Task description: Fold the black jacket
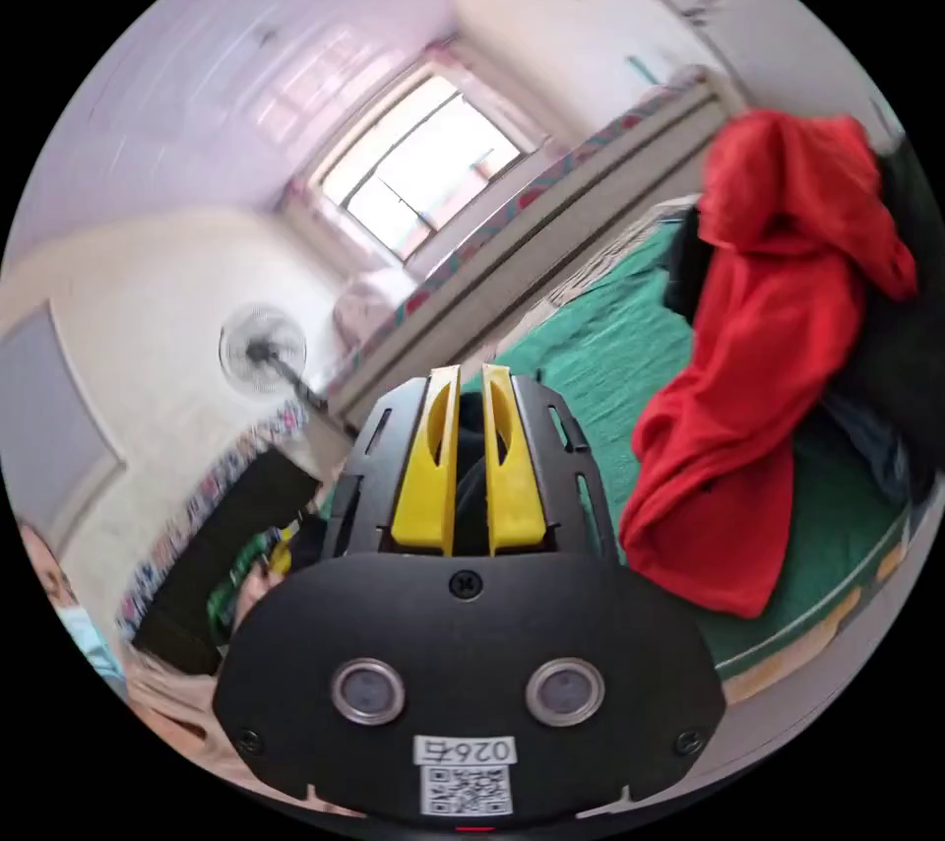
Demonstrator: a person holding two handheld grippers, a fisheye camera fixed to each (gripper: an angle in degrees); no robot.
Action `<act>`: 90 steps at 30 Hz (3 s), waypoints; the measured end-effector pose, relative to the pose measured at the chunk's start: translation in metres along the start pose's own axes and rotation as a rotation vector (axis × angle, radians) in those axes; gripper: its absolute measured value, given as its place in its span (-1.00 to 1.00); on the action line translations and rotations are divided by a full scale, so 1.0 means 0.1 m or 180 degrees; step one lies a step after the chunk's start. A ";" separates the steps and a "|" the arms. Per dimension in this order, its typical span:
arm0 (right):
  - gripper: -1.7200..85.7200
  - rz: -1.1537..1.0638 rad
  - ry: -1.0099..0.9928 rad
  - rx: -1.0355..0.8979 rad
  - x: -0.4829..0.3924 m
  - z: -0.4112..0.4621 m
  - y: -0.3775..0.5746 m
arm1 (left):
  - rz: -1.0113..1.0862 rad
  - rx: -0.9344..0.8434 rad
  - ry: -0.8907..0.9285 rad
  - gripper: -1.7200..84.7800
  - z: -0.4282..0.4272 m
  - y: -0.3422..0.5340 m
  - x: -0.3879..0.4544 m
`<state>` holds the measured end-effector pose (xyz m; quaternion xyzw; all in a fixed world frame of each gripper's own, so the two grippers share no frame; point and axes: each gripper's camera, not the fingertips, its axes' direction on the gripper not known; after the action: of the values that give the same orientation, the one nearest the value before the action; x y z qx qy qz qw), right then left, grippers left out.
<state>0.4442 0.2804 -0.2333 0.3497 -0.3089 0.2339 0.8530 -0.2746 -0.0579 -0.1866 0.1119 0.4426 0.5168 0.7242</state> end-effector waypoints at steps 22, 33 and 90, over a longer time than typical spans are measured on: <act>-0.96 -0.2015 0.1135 -0.1850 -1.81 2.75 0.11 | 0.2564 -0.1655 -0.1847 -0.73 2.20 0.79 1.38; -0.98 0.1726 0.0240 0.1008 1.27 -0.97 -1.49 | 0.1869 0.0018 -0.0979 -0.93 0.90 0.86 1.66; -0.65 -0.0535 -0.0036 -0.2495 -0.50 3.23 0.72 | 0.1924 -0.2764 -0.0298 -0.98 4.64 1.66 0.47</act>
<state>0.2472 0.0786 -0.0532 0.0231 -0.3498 0.0258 0.9362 -0.0274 0.1924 0.1620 -0.0527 0.1030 0.8326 0.5416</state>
